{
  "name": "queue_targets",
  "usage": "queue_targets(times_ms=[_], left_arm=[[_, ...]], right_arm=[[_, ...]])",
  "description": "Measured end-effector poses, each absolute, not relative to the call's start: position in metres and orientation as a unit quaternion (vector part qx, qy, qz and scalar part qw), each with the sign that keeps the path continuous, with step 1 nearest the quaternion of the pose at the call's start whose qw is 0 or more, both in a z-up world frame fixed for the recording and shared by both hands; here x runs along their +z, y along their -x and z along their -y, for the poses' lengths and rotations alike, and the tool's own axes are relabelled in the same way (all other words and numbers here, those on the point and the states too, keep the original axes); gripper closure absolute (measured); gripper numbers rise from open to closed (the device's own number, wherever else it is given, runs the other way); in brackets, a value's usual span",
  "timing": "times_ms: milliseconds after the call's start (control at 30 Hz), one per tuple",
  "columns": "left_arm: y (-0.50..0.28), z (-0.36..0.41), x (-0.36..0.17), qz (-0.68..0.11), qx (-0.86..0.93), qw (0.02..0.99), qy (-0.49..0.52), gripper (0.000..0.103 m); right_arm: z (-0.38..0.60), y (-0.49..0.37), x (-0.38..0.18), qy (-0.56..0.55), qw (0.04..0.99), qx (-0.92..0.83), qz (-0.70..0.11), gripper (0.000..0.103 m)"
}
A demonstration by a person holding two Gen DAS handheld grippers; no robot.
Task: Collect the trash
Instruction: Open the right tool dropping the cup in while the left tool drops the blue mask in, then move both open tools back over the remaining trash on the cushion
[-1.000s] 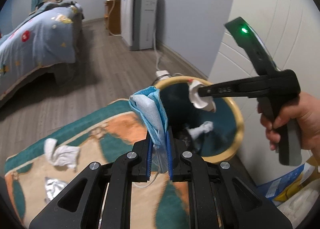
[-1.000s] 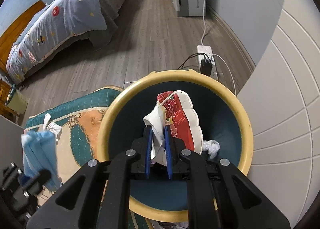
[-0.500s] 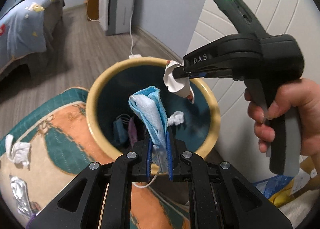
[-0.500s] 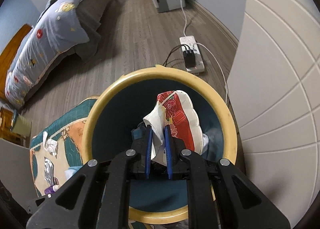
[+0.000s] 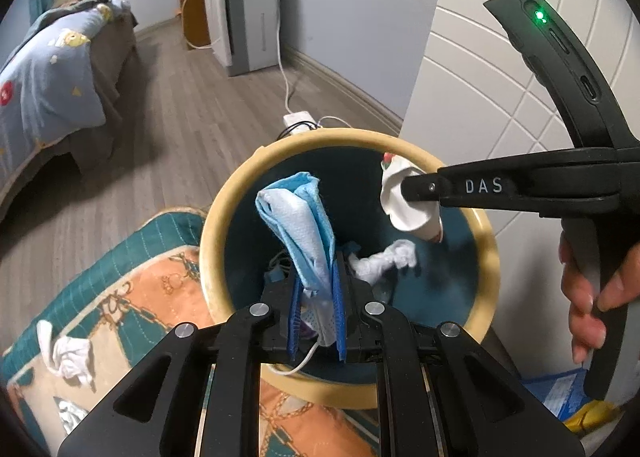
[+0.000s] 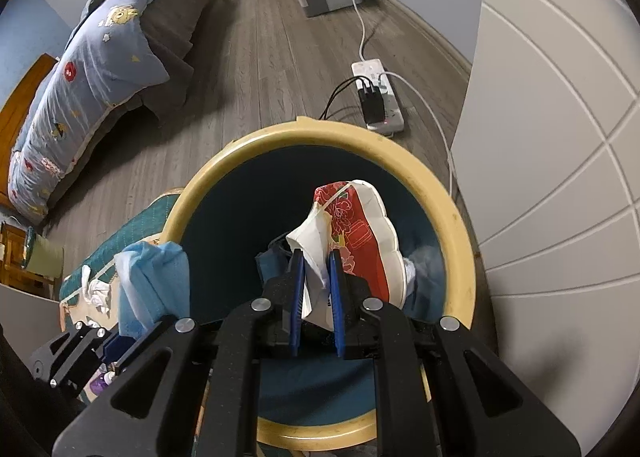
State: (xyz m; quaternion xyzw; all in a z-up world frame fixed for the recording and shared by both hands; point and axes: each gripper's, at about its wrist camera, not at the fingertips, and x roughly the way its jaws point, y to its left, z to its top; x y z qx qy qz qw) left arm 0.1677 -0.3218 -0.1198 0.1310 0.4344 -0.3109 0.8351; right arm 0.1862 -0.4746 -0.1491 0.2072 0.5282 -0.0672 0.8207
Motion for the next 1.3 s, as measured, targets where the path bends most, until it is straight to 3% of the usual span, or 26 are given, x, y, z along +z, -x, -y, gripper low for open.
queue_targets(times_ms=[267, 333, 367, 433, 567, 600, 767, 1300], left_arm=[[-0.163, 0.322, -0.134, -0.444, -0.312, 0.831, -0.127, 0.08], [-0.164, 0.318, -0.135, -0.445, -0.309, 0.832, -0.122, 0.072], [-0.164, 0.316, -0.136, -0.445, -0.308, 0.832, -0.12, 0.067], [-0.163, 0.311, -0.135, -0.441, -0.305, 0.836, -0.116, 0.037], [-0.162, 0.301, -0.136, -0.436, -0.295, 0.843, -0.106, 0.013], [-0.161, 0.298, -0.138, -0.437, -0.285, 0.846, -0.107, 0.008], [-0.153, 0.284, -0.138, -0.431, -0.253, 0.858, -0.116, 0.007], [-0.123, 0.136, -0.046, -0.396, -0.146, 0.9, -0.108, 0.005]], right_arm=[[0.471, -0.19, -0.144, -0.213, 0.826, -0.056, -0.519, 0.09], [0.472, -0.19, -0.141, -0.209, 0.83, -0.06, -0.514, 0.088], [0.474, -0.189, -0.14, -0.21, 0.832, -0.062, -0.51, 0.083], [0.477, -0.188, -0.138, -0.216, 0.835, -0.068, -0.501, 0.046], [0.479, -0.187, -0.133, -0.218, 0.84, -0.074, -0.491, 0.031], [0.478, -0.186, -0.132, -0.219, 0.841, -0.073, -0.49, 0.021], [0.469, -0.187, -0.127, -0.209, 0.844, -0.071, -0.488, 0.006], [0.383, -0.191, -0.075, -0.136, 0.867, -0.021, -0.478, 0.006]])
